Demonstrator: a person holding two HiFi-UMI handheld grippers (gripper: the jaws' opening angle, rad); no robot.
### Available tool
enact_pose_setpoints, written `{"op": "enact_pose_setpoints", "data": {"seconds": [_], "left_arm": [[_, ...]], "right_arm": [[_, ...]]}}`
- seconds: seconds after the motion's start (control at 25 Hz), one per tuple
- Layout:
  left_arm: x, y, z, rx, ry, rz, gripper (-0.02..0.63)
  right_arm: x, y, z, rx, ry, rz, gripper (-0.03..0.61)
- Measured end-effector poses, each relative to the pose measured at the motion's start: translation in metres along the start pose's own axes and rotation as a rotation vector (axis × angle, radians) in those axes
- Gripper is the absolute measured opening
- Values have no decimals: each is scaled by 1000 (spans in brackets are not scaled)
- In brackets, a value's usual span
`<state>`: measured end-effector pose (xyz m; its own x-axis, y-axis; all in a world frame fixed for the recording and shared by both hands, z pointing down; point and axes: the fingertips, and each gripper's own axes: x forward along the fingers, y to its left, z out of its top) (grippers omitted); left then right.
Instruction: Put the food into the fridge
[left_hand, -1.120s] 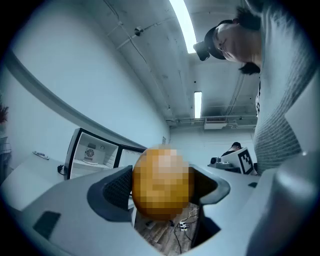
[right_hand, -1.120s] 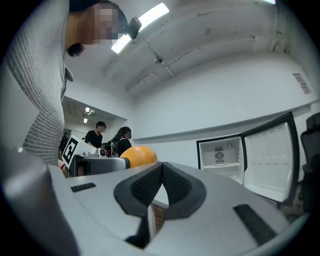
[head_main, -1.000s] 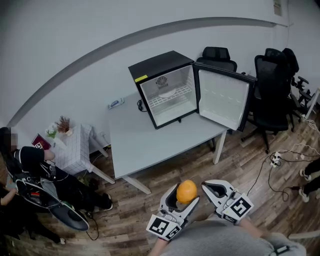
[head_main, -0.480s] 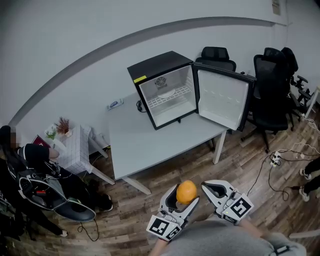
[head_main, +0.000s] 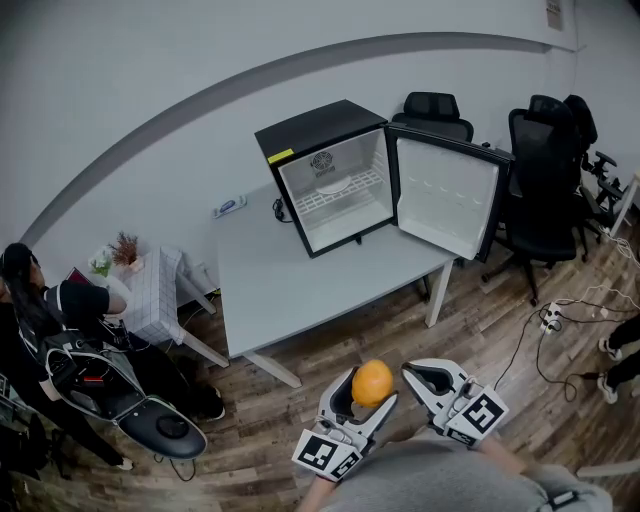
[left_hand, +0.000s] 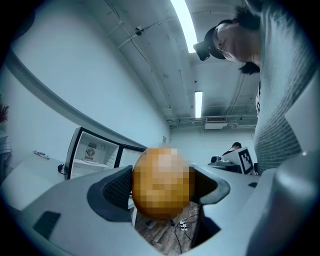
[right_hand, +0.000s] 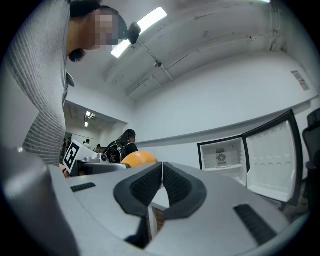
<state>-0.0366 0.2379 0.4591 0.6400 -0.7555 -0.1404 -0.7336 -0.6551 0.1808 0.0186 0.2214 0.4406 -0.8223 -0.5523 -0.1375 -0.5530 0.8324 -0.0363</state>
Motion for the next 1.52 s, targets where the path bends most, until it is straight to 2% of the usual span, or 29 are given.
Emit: {"op": "enact_pose_setpoints", "data": {"seconds": [0.72, 1.52], "left_arm": [[14, 2, -4, -5, 13, -25, 364], [8, 27, -2, -24, 18, -12, 364]], "right_arm": [[0, -13, -5, 4, 15, -22, 12], [21, -13, -10, 8, 37, -31, 12]]}}
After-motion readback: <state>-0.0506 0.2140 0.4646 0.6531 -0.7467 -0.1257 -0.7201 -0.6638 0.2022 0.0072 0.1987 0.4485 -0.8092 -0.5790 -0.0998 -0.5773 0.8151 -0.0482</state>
